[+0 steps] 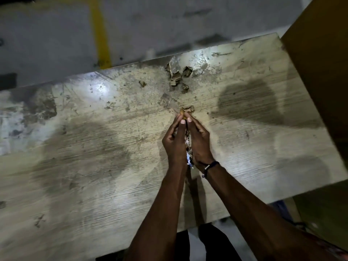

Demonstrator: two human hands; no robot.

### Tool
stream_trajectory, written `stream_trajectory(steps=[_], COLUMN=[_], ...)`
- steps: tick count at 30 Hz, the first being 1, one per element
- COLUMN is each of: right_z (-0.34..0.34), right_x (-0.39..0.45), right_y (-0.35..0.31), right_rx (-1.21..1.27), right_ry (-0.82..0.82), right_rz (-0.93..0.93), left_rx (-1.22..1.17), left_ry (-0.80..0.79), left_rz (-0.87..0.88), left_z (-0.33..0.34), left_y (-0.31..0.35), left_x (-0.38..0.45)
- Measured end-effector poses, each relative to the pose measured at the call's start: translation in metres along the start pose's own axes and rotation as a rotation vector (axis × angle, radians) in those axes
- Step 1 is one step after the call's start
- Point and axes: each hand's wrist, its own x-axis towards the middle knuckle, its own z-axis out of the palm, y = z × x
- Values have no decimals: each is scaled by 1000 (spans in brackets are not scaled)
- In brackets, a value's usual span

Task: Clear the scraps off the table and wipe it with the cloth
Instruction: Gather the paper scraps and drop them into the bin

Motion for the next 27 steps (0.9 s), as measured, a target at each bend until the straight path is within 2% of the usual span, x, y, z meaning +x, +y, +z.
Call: stream_trajectory(steps=[6, 9, 18, 27], right_z=[-1, 0, 7, 28], right_x=[-34, -50, -113, -245], right_y=[2, -5, -35, -10], right_rx=[65, 122, 51, -95], right_ry=[-39, -77, -225, -490], right_rz=[43, 56, 64, 139], left_rx=[-171, -224, -412, -573], left_ry=[87, 113, 211, 429], left_rz=[-94, -79, 50, 141], left_z=[-18, -21, -39, -139], left_y=[5, 13, 47, 55], left_x=[-31, -47, -117, -217])
